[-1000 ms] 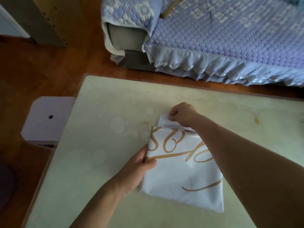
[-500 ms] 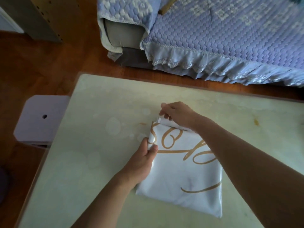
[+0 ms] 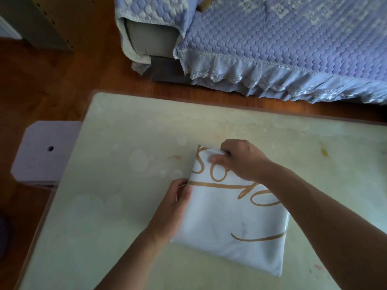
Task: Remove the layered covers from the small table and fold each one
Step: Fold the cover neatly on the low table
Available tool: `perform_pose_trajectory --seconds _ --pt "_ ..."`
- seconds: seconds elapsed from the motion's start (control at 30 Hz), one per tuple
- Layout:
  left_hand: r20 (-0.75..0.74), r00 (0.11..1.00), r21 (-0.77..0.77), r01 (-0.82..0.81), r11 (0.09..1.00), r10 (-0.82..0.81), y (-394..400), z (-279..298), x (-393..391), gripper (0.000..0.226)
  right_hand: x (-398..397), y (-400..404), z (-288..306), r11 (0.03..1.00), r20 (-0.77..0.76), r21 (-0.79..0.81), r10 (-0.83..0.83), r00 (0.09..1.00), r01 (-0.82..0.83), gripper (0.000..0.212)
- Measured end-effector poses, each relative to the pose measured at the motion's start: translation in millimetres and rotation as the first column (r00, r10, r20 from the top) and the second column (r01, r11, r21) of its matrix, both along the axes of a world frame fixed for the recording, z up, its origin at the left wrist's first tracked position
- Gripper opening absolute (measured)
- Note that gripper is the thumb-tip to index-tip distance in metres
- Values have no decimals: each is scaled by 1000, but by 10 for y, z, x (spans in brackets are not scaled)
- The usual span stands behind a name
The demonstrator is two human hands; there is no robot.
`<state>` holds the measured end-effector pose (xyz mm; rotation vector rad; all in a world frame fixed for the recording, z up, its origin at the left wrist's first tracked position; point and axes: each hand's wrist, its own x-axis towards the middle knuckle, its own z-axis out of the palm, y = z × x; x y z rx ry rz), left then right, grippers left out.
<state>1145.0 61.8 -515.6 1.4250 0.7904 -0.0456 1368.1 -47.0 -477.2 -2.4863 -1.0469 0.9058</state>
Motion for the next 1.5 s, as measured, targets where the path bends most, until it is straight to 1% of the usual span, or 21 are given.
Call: perform_pose_trajectory --seconds 0.07,0.17,0.2,0.27,0.3,0.37,0.43,0.57,0.67,0.77,0.83,0.9,0.97,1.03,1.13,1.17,1.23,1.3,1.4,1.43,1.5 --pt "7 1000 108 10 994 -11 -52 -91 -49 45 52 -29 -121 999 49 -34 -16 999 18 48" --pt "5 1000 287 5 958 -6 -145 -189 -114 40 -37 28 -409 992 219 -48 125 968 -117 43" --pt "28 1000 390 -4 921 -7 -180 -221 -130 41 -87 46 -500 989 288 -29 150 946 -148 42" --pt "68 997 645 -14 764 -38 -260 -297 -163 45 -143 37 -664 988 412 24 127 902 -150 39" --pt "80 996 722 -37 691 -30 -291 -329 -180 47 -151 25 -724 987 463 58 108 880 -152 38" --pt "95 995 777 -63 626 -18 -303 -368 -203 48 -159 26 -800 971 564 137 88 821 -197 37" --pt "82 994 825 -28 564 -71 -291 -417 -195 48 -159 41 -857 953 627 169 92 774 -251 34" --pt "-89 984 894 146 424 -152 -299 -408 -131 60 -122 51 -831 945 628 165 120 769 -282 31" --pt "-243 953 909 289 299 -182 -319 -287 -79 70 -89 74 -758 952 534 187 110 838 -244 33" --pt "-325 887 918 379 115 -327 -356 -218 13 60 -66 101 -778 951 424 255 50 904 -172 30" --pt "-343 844 911 406 75 -412 -344 -258 173 59 -45 80 -815 937 349 334 -19 937 -106 27" --pt "-368 838 897 434 82 -403 -287 -322 352 65 -48 52 -858 917 341 392 -69 937 -76 25" --pt "-396 840 885 456 88 -370 -237 -388 475 69 -89 53 -863 909 426 404 -92 900 -98 25" --pt "-413 835 878 471 85 -363 -237 -435 500 71 -159 27 -821 915 505 389 -111 856 -111 26" --pt "-385 855 886 448 120 -349 -256 -429 493 71 -245 -173 -770 945 564 325 -166 809 -32 29" --pt "-336 887 900 402 170 -316 -254 -414 498 68 -257 -256 -782 951 563 308 -164 810 -21 28" --pt "-170 963 924 230 305 -211 -212 -356 555 59 -261 -377 -803 951 509 308 -163 845 -2 25" --pt "-52 998 885 67 461 -45 -133 -261 667 48 -248 -378 -800 947 440 320 -184 879 38 24" --pt "-163 977 714 18 700 141 -9 -114 946 34 -258 -359 -781 916 370 393 -241 897 84 28" --pt "-213 963 664 21 747 163 13 -87 1024 31 -254 -375 -783 899 349 427 -261 900 95 28" --pt "-293 944 621 66 781 153 26 -36 1111 28 -239 -390 -799 882 332 462 -272 903 96 28"
